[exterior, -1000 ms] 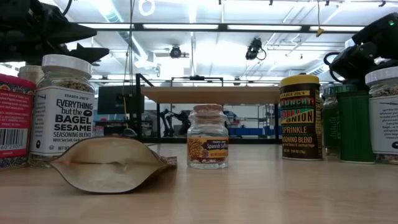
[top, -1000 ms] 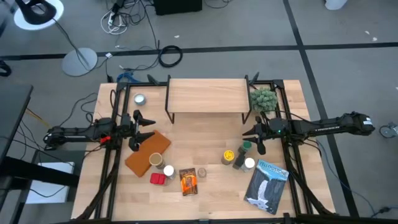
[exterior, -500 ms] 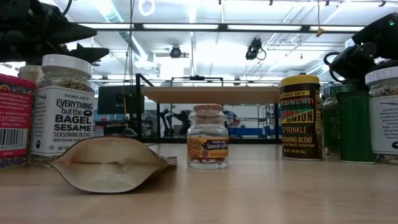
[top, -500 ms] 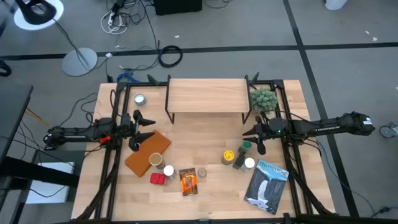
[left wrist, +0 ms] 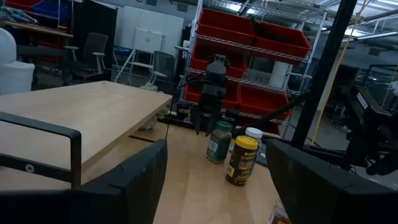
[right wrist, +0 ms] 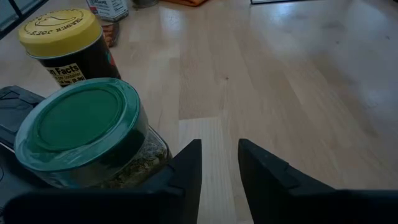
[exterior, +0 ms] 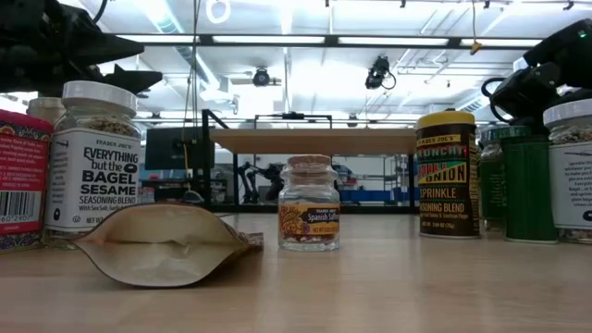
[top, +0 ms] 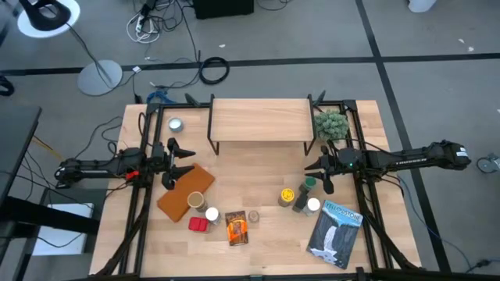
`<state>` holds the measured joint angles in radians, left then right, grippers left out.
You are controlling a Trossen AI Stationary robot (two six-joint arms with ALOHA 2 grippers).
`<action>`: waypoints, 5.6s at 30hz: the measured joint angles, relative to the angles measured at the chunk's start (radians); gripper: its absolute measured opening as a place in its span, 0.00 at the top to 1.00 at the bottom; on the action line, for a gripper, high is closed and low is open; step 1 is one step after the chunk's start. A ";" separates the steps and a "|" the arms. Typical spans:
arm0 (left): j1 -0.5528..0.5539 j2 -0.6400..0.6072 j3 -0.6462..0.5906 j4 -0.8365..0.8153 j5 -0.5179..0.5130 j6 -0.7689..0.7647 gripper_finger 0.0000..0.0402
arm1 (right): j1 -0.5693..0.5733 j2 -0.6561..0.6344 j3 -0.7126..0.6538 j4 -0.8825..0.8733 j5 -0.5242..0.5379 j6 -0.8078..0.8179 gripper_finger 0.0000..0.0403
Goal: Shelf spices
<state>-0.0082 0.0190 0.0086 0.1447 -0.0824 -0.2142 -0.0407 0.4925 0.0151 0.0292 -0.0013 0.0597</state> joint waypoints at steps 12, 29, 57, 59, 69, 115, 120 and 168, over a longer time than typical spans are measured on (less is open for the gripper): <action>0.000 0.000 0.000 0.000 0.000 0.000 0.31 | 0.000 0.000 0.000 0.000 0.000 0.000 0.74; 0.000 0.000 0.000 0.000 0.000 0.000 0.31 | 0.000 0.000 0.000 0.000 0.000 0.000 0.74; 0.000 0.000 0.000 0.000 0.000 0.000 0.31 | 0.008 0.000 0.000 0.177 -0.004 0.379 0.74; 0.000 0.000 0.000 0.000 0.000 0.000 0.31 | 0.008 0.000 0.000 0.216 -0.004 0.390 0.74; 0.000 0.000 0.000 0.000 0.000 0.000 0.31 | 0.008 0.000 0.000 0.430 -0.003 0.382 0.74; 0.000 0.000 0.000 0.000 0.000 0.000 0.31 | 0.264 1.160 1.607 -1.465 0.135 0.655 0.46; 0.000 0.000 0.000 0.000 0.000 0.000 0.31 | 0.326 1.235 1.607 -1.440 0.128 0.687 0.34; 0.000 0.000 0.000 0.000 0.000 0.000 0.31 | 0.304 1.330 1.606 -1.335 0.101 0.671 0.83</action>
<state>-0.0082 0.0192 0.0086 0.1444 -0.0822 -0.2142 0.2638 1.8228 1.6211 -1.3060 0.0999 0.7307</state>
